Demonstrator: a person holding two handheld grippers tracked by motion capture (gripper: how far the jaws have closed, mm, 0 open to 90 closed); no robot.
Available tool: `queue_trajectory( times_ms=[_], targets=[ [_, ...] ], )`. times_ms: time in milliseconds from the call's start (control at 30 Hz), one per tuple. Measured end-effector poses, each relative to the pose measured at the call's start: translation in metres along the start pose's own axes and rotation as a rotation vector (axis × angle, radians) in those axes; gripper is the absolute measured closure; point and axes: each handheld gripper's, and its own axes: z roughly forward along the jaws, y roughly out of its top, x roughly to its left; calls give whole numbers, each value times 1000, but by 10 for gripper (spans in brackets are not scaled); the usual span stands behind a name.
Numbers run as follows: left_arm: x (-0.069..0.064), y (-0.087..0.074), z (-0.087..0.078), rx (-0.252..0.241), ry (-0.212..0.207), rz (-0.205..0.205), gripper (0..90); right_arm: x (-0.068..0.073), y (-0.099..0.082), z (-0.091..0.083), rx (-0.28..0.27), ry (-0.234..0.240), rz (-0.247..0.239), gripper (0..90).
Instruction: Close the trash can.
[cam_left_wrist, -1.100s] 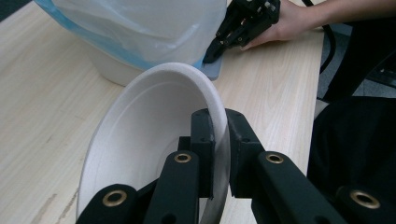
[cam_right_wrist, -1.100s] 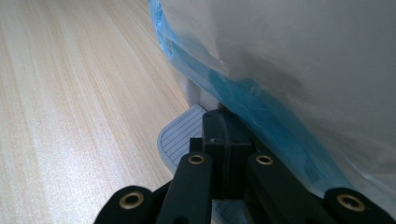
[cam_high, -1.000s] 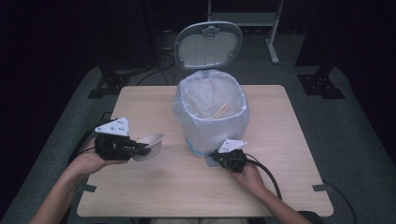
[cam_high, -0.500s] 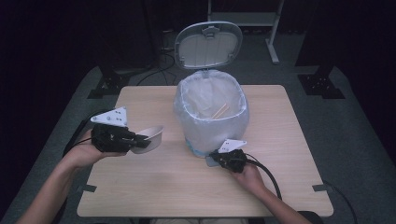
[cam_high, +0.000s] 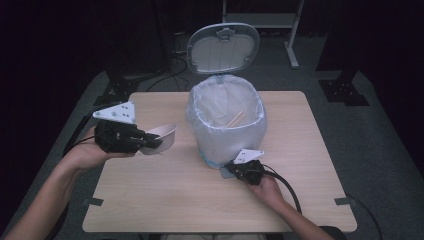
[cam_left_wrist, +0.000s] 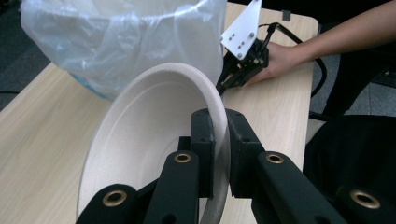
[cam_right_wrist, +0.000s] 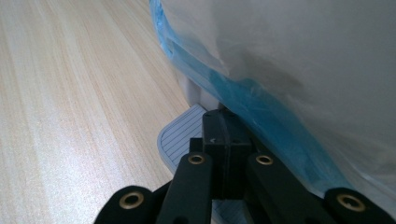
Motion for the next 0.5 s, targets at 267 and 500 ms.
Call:
queue_trajectory(
  times_ms=[267, 500],
  targets=[
    [2, 18, -8, -7, 9, 14, 831, 0, 0, 0, -2, 2, -1, 899],
    [2, 33, -11, 2, 7, 36, 831, 0, 0, 0, -3, 2, -4, 899]
  ],
)
